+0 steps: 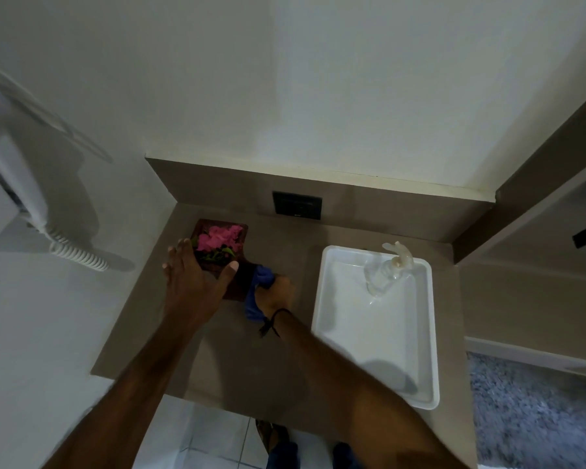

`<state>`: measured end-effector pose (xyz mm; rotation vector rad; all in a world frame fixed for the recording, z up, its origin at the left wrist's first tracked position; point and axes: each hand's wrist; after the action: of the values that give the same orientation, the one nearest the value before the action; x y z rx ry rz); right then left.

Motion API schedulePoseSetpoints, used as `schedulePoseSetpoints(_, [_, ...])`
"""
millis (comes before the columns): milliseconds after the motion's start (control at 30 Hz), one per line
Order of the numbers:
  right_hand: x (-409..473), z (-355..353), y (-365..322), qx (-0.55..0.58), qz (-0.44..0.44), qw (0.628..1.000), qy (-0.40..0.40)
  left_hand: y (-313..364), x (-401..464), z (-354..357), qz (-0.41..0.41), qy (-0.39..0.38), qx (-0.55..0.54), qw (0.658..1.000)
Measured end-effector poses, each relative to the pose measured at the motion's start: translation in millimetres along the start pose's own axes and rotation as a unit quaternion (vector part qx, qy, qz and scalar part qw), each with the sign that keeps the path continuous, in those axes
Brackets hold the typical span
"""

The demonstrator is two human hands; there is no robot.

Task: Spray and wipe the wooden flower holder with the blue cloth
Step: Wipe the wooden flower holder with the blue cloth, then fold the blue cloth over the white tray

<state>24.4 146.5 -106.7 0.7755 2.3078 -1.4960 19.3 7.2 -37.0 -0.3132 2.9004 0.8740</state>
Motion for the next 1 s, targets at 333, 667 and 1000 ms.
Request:
schedulePoseSetpoints(333, [-23.7,-41.6,-29.6,0.247,-0.062,0.965,-0.065,2.7,3.4,-3.9,-0.006,-0.005,0.031,0.999])
schedulePoseSetpoints(667, [-48.1,-136.2,6.1,0.331,-0.025,0.937,-0.105,72.6,-64.3,10.2,0.208,0.078,-0.065,0.973])
schedulePoseSetpoints(1000, [-43.3,-178.7,127.3,0.206,0.080,0.975,-0.027,87.2,-111.1,149.7,-0.028,-0.325,-0.165,0.931])
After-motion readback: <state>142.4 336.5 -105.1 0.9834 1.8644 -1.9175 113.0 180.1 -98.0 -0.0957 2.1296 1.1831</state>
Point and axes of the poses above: each hand's wrist, its own x-axis towards the middle knuckle, its own z-axis out of the palm, y = z × x, and after that the axes turned 1 degree about x, right-handed
